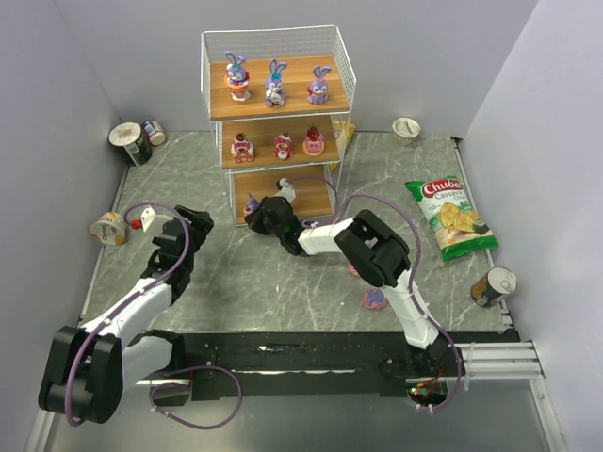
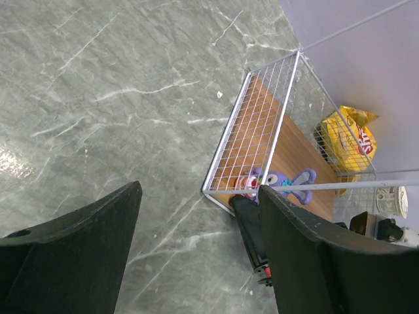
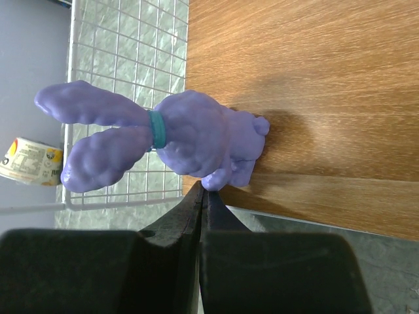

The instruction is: Place and organize the plastic toys onto the shelf

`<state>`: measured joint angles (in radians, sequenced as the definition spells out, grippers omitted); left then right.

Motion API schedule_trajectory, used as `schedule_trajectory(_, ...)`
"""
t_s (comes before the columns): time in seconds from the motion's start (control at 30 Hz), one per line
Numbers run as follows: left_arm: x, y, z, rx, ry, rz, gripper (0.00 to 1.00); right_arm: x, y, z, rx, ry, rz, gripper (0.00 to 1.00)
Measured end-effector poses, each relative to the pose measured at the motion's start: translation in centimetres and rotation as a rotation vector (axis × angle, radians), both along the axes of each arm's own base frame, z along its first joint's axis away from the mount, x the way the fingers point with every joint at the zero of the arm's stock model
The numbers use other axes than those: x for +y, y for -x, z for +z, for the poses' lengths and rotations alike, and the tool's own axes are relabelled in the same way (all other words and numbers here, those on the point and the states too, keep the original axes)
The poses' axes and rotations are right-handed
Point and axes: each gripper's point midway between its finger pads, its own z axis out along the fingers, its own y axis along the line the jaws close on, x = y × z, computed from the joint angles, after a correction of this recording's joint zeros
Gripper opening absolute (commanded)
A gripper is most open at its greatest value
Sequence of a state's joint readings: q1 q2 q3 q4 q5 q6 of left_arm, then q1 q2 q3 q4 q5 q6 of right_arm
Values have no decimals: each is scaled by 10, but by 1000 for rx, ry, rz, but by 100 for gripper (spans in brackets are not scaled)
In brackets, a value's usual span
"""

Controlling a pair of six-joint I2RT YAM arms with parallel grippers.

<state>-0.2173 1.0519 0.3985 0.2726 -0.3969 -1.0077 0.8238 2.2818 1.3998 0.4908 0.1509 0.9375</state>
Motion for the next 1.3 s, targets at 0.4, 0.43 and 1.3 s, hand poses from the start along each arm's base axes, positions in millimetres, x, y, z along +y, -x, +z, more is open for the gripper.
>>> schedule_trajectory(0.4, -1, -1, 0, -2, 3, -6, 78, -15, -1, -2, 1, -32, -61, 0)
schedule_trajectory(0.43, -1, -1, 0, -2, 4, -6, 78, -16, -1, -2, 2, -34, -67, 0)
schedule_trajectory(1.3, -2, -1, 1, -6, 11, -15, 80, -47, -8, -2, 52, -57, -200, 0)
